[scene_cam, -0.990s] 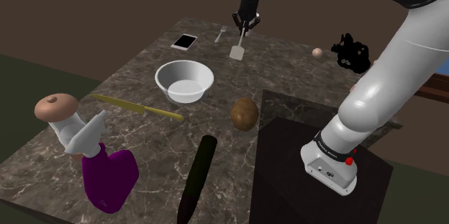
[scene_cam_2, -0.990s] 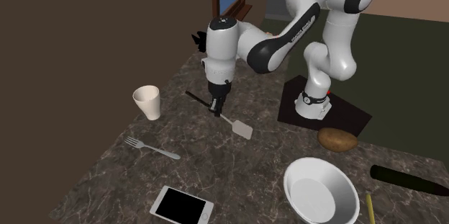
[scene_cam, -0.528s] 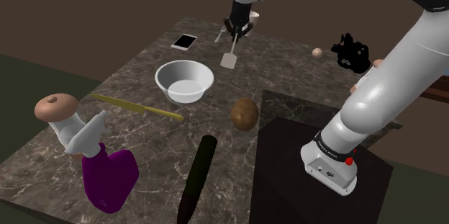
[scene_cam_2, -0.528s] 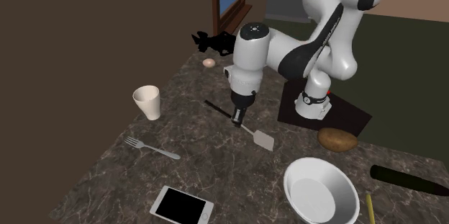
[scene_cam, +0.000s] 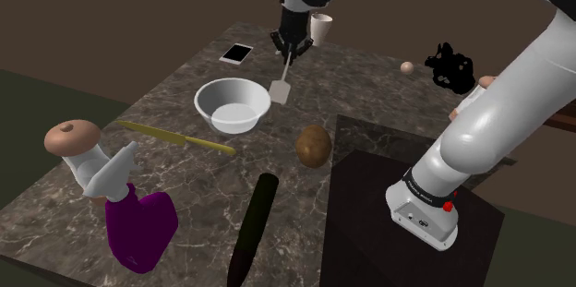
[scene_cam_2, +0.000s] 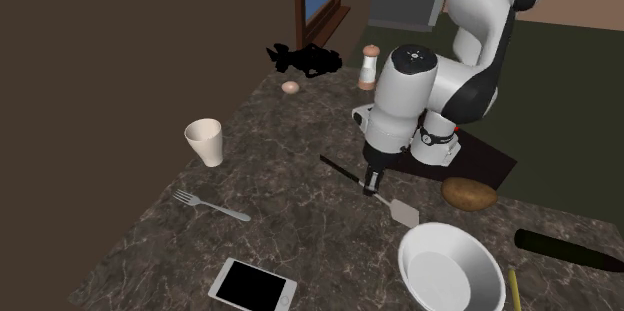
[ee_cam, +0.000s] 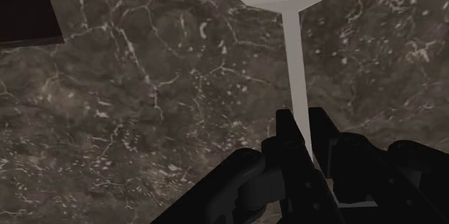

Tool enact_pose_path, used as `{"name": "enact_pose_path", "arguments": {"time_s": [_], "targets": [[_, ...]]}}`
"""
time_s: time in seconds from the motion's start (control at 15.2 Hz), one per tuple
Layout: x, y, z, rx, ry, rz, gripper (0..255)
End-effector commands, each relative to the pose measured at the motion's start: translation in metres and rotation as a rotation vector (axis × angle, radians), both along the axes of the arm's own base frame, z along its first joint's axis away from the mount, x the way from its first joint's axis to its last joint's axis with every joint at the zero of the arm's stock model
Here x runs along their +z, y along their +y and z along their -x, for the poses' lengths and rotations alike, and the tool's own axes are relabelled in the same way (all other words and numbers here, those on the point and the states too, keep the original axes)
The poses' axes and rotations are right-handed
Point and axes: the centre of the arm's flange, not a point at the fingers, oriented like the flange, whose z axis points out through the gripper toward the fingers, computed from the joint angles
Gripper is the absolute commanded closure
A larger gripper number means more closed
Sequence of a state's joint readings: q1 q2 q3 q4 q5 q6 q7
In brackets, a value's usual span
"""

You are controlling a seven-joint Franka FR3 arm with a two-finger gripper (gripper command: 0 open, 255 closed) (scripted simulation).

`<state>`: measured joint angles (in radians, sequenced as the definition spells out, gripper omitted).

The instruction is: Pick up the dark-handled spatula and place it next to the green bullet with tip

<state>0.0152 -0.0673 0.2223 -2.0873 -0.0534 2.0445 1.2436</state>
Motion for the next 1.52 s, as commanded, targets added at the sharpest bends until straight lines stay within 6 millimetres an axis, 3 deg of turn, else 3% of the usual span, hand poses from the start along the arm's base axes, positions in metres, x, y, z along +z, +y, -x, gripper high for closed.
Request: {"name": "enact_pose_path", "arguments": {"time_s": [0.0, 1.45], "targets": [[0.001, 0.025, 0.013, -0.002, 0.000, 0.000, 255], [0.001, 0.297, 0.116, -0.002, 0.000, 0.000, 255]]}}
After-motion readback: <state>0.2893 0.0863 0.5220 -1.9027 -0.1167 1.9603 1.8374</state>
